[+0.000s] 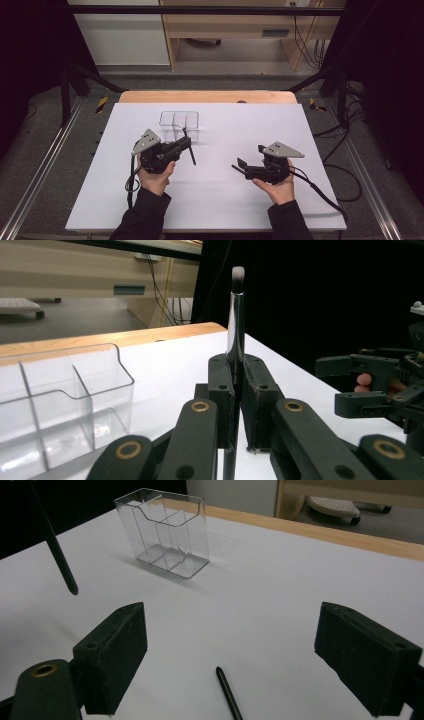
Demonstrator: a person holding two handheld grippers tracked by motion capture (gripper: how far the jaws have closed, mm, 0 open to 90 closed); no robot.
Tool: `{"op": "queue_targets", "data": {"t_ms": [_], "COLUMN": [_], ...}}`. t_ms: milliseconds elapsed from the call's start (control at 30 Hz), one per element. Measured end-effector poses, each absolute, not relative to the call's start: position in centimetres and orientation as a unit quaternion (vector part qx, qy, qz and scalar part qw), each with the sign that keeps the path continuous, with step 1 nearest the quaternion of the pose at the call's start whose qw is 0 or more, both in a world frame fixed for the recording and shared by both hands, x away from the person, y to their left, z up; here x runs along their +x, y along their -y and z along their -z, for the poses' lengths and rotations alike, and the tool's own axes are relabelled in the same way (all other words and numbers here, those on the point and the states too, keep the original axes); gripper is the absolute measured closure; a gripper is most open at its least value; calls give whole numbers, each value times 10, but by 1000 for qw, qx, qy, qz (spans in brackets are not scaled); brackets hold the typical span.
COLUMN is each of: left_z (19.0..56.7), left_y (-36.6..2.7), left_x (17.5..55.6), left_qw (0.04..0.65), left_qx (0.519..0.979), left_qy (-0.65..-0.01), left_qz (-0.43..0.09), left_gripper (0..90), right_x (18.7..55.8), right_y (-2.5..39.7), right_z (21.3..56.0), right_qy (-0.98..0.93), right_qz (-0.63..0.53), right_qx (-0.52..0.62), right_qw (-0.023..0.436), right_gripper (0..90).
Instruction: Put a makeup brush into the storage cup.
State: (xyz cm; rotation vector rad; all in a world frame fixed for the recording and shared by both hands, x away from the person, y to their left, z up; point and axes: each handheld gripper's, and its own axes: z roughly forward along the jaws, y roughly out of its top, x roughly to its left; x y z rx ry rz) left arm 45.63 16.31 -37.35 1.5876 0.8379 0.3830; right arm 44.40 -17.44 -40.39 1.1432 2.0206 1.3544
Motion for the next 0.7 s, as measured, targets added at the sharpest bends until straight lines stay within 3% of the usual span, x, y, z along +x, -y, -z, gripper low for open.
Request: {"op": "queue_targets", "data": {"t_ms": [700], "left_z": [352], "left_y": [-193], "left_x": [470], "left_qw": [577], "left_qx": [695], "left_qy": [-372], "left_qz": [-212], "left_gripper": [834], "right_x": [447], "right_y": [193], "right_z": [408], "right_qy": [-731], "right_qz": [-473], "right_qx": [436], "right_qw": [229], "right_gripper": [93]}}
